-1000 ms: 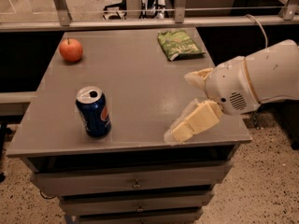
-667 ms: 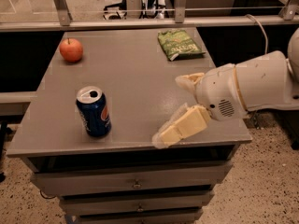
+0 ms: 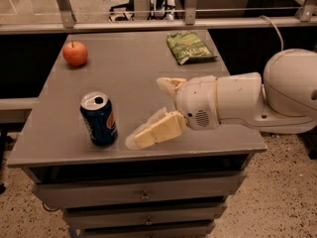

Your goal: Move pepsi can near green jalapeno chip bag

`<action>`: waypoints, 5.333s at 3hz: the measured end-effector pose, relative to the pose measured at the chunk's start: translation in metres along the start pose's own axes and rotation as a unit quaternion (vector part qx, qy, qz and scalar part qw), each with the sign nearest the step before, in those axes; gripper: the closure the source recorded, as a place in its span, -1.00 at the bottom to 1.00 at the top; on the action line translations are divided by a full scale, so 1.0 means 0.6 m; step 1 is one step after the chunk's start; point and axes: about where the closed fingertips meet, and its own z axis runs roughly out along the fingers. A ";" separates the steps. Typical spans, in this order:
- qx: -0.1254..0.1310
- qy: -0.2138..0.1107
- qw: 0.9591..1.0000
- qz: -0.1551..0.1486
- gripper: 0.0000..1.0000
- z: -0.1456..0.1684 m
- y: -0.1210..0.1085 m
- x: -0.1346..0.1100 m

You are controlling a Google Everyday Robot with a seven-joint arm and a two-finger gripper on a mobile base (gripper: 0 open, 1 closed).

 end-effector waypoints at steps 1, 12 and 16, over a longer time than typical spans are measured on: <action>0.006 -0.043 0.999 -0.015 -1.00 0.065 0.004 -0.003; 0.042 -0.121 0.991 -0.024 0.16 0.213 -0.006 0.004; 0.019 -0.083 0.994 -0.074 -1.00 0.229 -0.035 -0.020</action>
Offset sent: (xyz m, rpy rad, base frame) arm 0.0392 0.0986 -0.0468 0.1701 -0.1802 -0.0491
